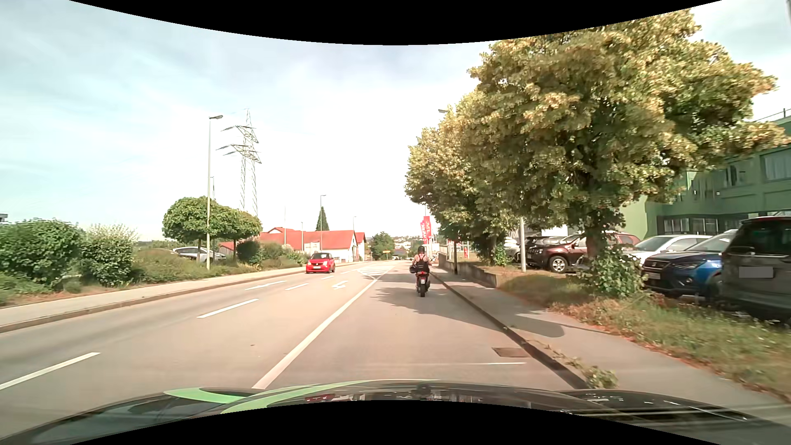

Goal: Follow the waypoints while adhering to traffic rules and regulations

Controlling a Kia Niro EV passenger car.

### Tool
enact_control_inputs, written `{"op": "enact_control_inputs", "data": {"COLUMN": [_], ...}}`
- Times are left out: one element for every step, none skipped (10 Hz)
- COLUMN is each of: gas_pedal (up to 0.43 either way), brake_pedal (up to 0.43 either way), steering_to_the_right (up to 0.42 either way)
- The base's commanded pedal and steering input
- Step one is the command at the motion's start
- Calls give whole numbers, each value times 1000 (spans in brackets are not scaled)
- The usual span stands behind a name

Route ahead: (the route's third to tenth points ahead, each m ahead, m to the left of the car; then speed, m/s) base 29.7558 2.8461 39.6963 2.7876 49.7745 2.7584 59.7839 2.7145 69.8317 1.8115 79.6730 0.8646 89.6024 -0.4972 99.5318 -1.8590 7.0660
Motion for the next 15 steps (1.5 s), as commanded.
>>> {"op": "enact_control_inputs", "data": {"gas_pedal": [28, 28, 28, 28, 28, 28, 28, 28, 20, 20, 8, 8, 8, 0, 0], "brake_pedal": [0, 0, 0, 0, 0, 0, 0, 0, 0, 0, 0, 0, 0, 0, 0], "steering_to_the_right": [6, 5, 5, 5, 5, 4, 3, 2, 2, 2, 2, 2, 2, 2, 2]}}
